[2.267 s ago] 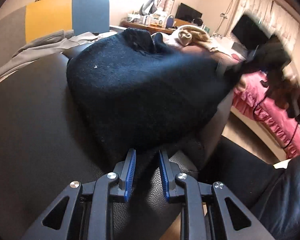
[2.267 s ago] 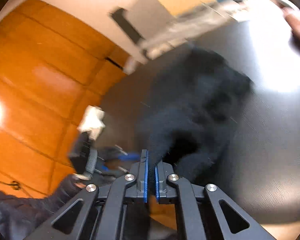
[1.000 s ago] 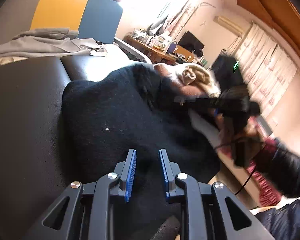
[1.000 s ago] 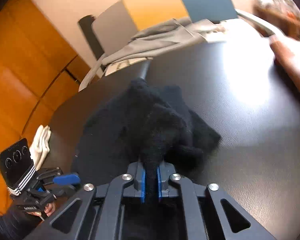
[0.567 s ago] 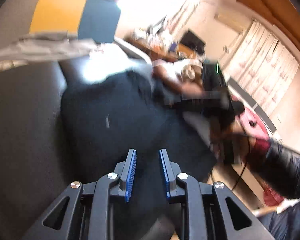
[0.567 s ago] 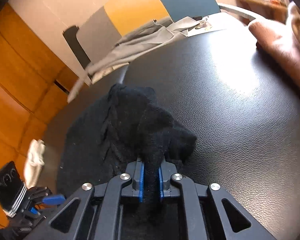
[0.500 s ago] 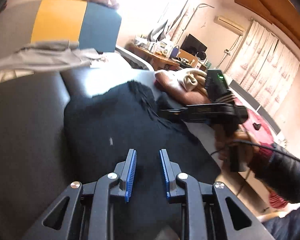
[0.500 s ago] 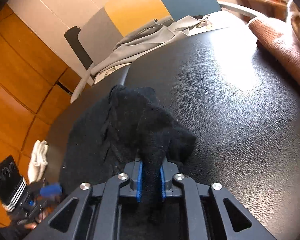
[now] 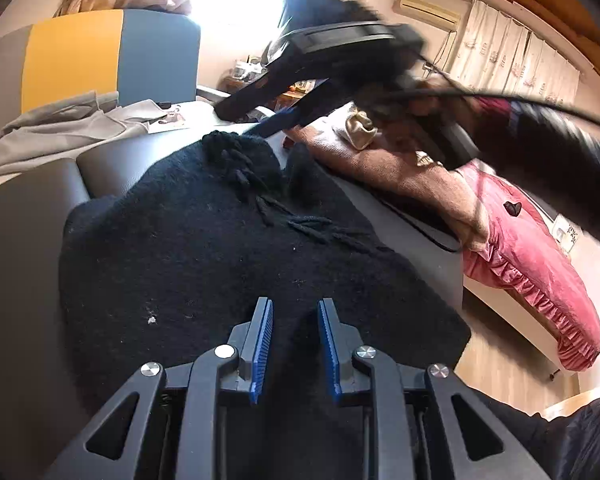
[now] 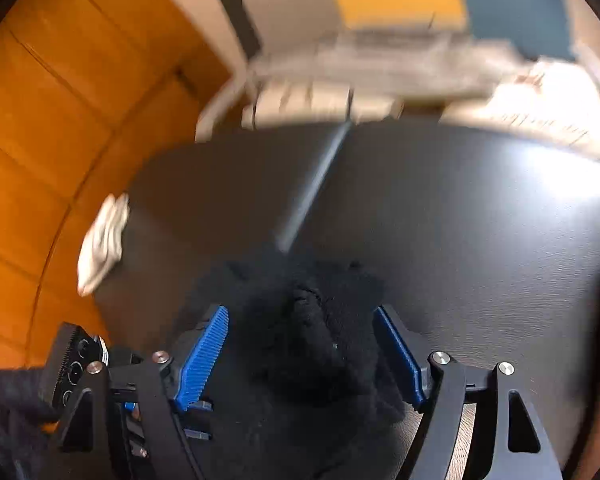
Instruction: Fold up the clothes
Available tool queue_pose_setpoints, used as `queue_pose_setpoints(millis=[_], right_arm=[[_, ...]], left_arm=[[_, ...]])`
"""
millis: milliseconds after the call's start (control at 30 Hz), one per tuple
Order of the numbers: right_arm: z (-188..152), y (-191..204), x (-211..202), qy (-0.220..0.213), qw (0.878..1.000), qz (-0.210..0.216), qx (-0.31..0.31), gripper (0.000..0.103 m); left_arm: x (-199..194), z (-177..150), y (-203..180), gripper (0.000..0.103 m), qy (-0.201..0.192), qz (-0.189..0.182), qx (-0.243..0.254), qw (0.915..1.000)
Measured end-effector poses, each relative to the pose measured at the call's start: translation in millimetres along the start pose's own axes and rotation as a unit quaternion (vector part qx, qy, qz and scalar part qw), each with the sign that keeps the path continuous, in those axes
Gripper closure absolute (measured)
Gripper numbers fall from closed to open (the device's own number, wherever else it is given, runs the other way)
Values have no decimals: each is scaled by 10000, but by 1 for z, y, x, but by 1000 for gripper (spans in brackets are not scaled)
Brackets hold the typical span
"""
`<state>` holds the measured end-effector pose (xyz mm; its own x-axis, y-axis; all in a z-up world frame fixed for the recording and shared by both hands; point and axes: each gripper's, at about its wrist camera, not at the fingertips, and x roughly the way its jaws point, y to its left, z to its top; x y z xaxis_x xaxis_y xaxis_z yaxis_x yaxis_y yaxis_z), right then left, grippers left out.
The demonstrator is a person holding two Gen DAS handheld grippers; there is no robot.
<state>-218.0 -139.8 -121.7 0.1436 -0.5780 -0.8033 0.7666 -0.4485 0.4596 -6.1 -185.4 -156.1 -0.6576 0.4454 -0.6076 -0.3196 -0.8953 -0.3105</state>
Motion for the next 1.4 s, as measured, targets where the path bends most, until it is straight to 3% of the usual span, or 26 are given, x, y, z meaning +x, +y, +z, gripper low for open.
queue_pose_setpoints(millis=[33,67,100,133,167,300,333,367,467,600,733,867,933,1000,1133,1233,1400], right_arm=[[4,0,10,170,9998,111,-54,27],[7,0,20,340,9991,221,-108,37],[11,1,30,489,9982,306,-180,70],[12,8,37,554,9975,286,-325,90],[13,16,42,592,9968,252,-479,95],[20,54,15,-281,9928,388,-1101,95],[15,50,11,-405,9930,195,-1093,95],[10,43,10,-472,9935,4,-1032,95],[-22,-8,40,0,9984,-510,-232,95],[-46,-22,38,-369,9985,-345,230,94],[-44,-15,40,-609,9970,-442,162,91],[-40,-11,39,-870,9947,-465,279,80],[-40,-5,28,-1156,9911,-580,327,66],[-40,-4,4,-1488,9852,-806,258,41],[-58,19,-38,-1941,9748,-1101,-41,40],[-71,40,-48,-1731,9796,-883,-517,55],[-84,64,-9,-1122,9837,-1049,-931,55]], left_arm=[[1,-1,2,80,-20,-27,-80,10000],[2,-1,3,80,-42,-46,-151,9999],[3,-3,3,80,-73,-30,-188,9998],[5,-4,3,80,-99,-10,-219,9997],[7,-5,3,80,-101,24,-228,9997],[11,-8,-1,80,-175,296,-329,9989],[11,-8,-2,80,-208,345,-433,9983],[12,-8,-2,80,-220,375,-544,9976],[9,-1,2,80,-212,426,-693,9965],[0,21,17,80,-175,482,-512,9974],[-9,43,33,80,-138,537,-331,9979],[-19,65,49,80,-102,593,-149,9981],[-10,74,57,80,30,806,-91,9967],[1,76,63,80,189,850,-125,9961],[7,75,62,80,190,823,-201,9962],[9,75,61,80,164,880,-192,9958],[22,79,71,80,317,1040,-378,9934]])
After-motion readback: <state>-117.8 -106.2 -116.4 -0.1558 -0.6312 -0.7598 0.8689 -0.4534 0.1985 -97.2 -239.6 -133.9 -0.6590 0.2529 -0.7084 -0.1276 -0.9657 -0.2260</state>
